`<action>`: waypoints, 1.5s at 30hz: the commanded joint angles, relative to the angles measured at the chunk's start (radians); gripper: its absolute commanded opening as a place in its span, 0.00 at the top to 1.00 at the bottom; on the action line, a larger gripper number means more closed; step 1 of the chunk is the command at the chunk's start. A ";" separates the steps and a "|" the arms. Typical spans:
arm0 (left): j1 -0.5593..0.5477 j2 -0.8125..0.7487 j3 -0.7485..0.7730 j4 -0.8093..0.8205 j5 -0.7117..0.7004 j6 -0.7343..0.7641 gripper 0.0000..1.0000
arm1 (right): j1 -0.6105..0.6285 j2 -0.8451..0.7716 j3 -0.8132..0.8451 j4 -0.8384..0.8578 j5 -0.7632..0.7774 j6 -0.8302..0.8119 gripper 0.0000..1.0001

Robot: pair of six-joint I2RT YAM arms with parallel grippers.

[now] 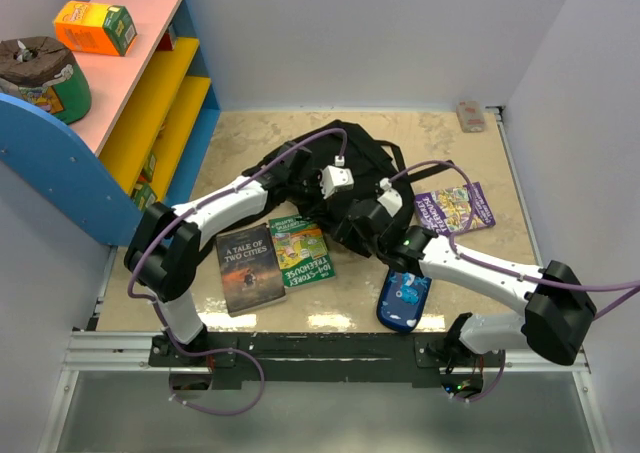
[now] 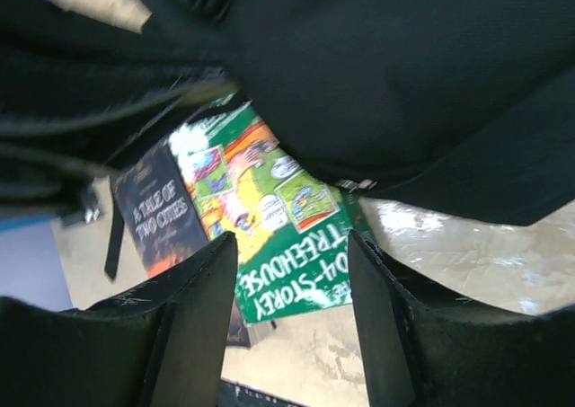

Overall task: Pack the student bag
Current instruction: Unzip the student bag at the center of the board.

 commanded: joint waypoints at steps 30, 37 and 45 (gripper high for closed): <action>-0.040 -0.008 -0.040 0.019 0.118 -0.059 1.00 | 0.119 0.099 0.069 -0.289 0.254 0.268 0.57; -0.041 -0.002 -0.029 0.016 0.125 -0.064 1.00 | 0.167 0.159 0.113 -0.305 0.271 0.315 0.52; -0.041 -0.002 -0.046 0.002 0.121 -0.047 1.00 | 0.199 0.142 0.139 -0.291 0.357 0.376 0.52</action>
